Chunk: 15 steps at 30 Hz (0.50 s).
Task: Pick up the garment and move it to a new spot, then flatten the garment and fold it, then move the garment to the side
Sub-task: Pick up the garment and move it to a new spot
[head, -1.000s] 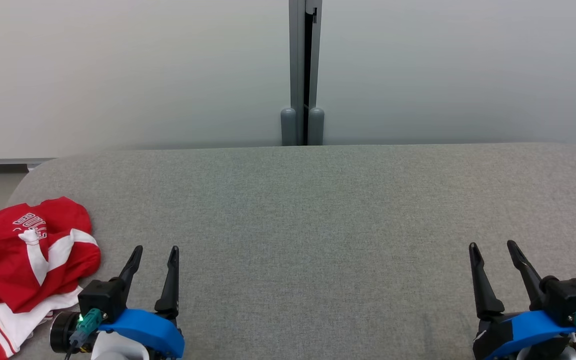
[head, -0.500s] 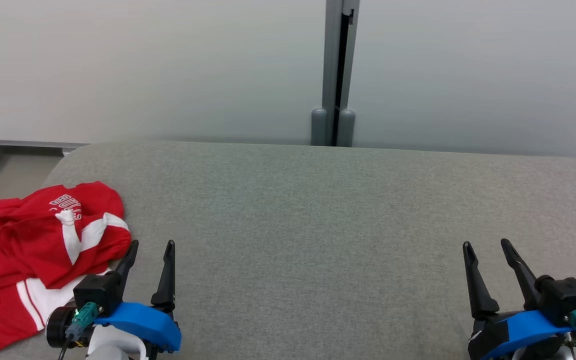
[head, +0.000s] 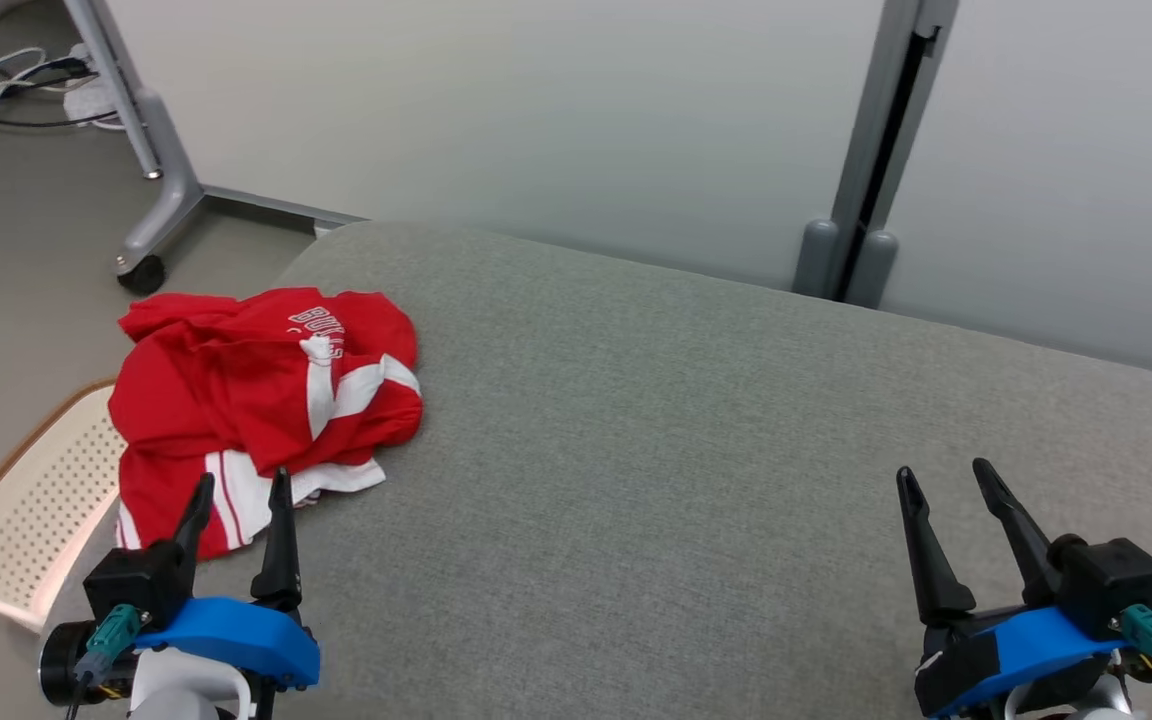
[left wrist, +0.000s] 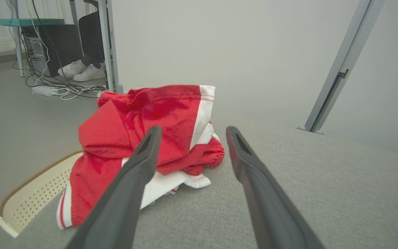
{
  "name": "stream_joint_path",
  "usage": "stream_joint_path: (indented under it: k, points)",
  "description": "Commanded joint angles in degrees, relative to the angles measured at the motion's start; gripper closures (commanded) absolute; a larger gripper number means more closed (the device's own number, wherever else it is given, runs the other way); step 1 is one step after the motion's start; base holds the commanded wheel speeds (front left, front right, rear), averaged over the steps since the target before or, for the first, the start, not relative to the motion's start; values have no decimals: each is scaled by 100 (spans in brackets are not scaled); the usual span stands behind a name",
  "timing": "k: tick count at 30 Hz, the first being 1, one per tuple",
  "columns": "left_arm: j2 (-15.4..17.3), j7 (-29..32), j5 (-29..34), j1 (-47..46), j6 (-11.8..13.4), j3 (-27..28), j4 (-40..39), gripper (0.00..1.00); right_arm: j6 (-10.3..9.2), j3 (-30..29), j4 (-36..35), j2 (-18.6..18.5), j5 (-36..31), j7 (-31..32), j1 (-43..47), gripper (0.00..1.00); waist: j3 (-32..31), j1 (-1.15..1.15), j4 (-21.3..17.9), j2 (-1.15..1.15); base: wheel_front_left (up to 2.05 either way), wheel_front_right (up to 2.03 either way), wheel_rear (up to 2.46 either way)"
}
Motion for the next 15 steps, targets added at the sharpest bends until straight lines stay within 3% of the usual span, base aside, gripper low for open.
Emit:
stream_joint_path:
  k: [1, 8, 15]
  points:
    - [14, -15, -24, 26, 27, 28, -37, 0, 0, -1, -38, 4, 31, 9, -35, 0, 120, 0, 216, 0, 0, 0, 0]
    - [-16, -15, -27, 95, 67, 158, -183, 0, 0, 40, -71, -12, 24, 36, -68, 0, 139, 0, 634, 0, 0, 0, 0]
    - [-51, -15, -18, 123, 39, 217, -229, 0, 0, 28, -118, -1, -9, 67, -25, 0, 165, 0, 785, 0, 0, 0, 0]
